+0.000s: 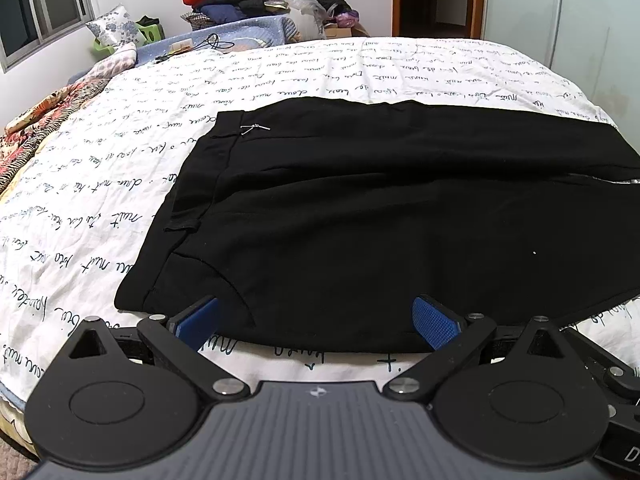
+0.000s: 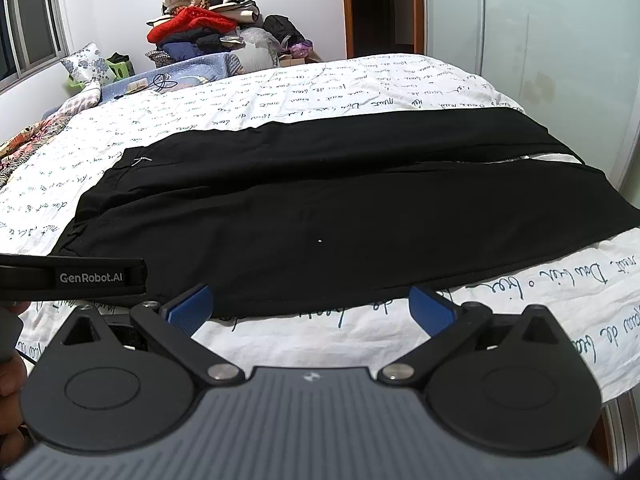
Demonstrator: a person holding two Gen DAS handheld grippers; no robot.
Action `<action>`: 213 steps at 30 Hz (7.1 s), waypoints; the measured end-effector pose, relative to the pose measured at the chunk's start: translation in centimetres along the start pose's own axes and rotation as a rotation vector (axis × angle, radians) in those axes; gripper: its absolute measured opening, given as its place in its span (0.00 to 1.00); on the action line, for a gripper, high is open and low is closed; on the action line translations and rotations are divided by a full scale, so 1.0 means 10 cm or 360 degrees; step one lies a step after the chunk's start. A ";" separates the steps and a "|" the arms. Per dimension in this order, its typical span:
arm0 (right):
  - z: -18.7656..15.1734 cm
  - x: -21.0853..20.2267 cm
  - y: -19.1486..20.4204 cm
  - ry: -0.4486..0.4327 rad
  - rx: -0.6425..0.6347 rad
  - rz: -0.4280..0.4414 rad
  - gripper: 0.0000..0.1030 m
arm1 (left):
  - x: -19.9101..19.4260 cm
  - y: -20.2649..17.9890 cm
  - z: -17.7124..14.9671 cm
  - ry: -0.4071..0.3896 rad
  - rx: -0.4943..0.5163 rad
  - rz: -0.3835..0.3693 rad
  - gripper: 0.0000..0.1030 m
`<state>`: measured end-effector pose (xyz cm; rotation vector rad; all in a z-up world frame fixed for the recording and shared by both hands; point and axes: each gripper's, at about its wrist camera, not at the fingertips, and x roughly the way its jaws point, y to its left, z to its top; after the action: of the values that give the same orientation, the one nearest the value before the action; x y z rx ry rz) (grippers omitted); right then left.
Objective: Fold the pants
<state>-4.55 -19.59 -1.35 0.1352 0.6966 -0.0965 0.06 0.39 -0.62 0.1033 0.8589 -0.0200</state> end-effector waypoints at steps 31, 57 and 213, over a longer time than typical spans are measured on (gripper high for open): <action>-0.03 0.02 0.01 0.0017 -0.0001 0.0009 1.00 | 0.03 0.00 -0.03 0.0006 0.0011 0.0015 1.00; 0.22 0.33 0.16 -0.0277 -0.0450 0.0230 1.00 | 0.39 0.42 0.39 -0.0097 0.0103 0.0078 1.00; 0.01 0.37 -1.42 -0.0101 -0.0409 -0.0242 0.32 | 0.71 -2.02 0.39 0.0037 0.1039 -0.1166 0.09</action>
<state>-3.58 -33.77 -5.00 -0.1670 0.6498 -0.1548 6.45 -19.91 -5.14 0.3943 0.8478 -0.9904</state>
